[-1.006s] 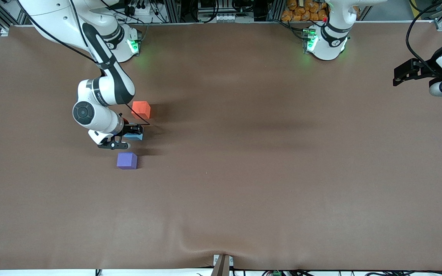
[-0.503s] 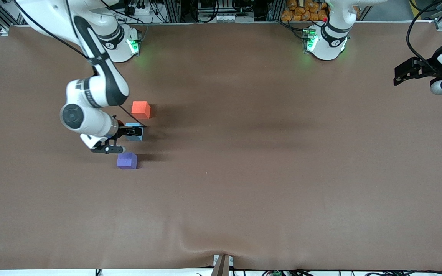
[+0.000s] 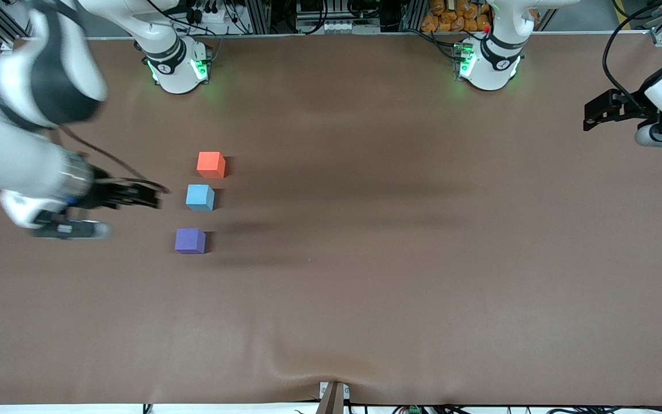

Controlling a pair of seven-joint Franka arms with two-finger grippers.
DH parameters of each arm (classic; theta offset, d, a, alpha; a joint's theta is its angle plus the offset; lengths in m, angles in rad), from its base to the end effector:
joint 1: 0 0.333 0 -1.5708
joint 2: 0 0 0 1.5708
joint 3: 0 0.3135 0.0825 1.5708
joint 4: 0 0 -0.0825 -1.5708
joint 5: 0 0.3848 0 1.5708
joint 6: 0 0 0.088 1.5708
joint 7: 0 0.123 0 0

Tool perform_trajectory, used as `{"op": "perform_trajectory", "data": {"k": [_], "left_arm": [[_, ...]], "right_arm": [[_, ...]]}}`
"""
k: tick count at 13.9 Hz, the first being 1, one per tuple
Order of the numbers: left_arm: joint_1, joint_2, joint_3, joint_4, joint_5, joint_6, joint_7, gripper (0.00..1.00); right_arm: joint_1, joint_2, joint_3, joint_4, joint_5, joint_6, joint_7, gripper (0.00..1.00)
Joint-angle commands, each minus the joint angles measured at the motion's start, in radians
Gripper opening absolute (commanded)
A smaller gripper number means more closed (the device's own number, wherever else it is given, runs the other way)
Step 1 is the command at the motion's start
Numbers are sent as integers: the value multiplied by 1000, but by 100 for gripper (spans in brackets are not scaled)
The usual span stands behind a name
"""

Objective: Place blue block between orange and purple blocks

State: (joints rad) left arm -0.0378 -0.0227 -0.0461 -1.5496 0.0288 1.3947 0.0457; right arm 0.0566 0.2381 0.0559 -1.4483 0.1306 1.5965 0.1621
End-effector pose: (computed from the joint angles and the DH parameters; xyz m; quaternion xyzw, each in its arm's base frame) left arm 0.5256 -0.0405 0.6141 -0.9957 0.0630 0.0658 0.0161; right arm 0.6172 0.0820 0.5268 -0.9960 0.0298 0.0540 0.0649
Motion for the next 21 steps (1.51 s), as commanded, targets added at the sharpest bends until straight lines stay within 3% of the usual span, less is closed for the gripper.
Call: {"op": "perform_trajectory", "data": {"k": [1, 5, 10, 13, 16, 21], "left_arm": [[7, 7, -4, 26, -12, -13, -3, 100], [15, 9, -3, 26, -12, -13, 2, 100], [16, 9, -1, 26, -13, -13, 3, 100], [7, 10, -3, 25, -13, -13, -3, 100], [4, 10, -3, 26, -15, -13, -3, 100], [12, 10, -3, 26, -15, -13, 0, 100]], "right_arm": [[-93, 20, 50, 127, -20, -116, -7, 100], [-112, -70, 53, 233, -40, -315, 10, 100], [-92, -358, -7, -177, -58, -109, -9, 100], [-80, -355, -16, -181, -65, -106, -92, 100], [-78, -327, -18, -121, -135, -115, -254, 100], [-69, -326, -45, -121, -123, -124, -257, 100]]}}
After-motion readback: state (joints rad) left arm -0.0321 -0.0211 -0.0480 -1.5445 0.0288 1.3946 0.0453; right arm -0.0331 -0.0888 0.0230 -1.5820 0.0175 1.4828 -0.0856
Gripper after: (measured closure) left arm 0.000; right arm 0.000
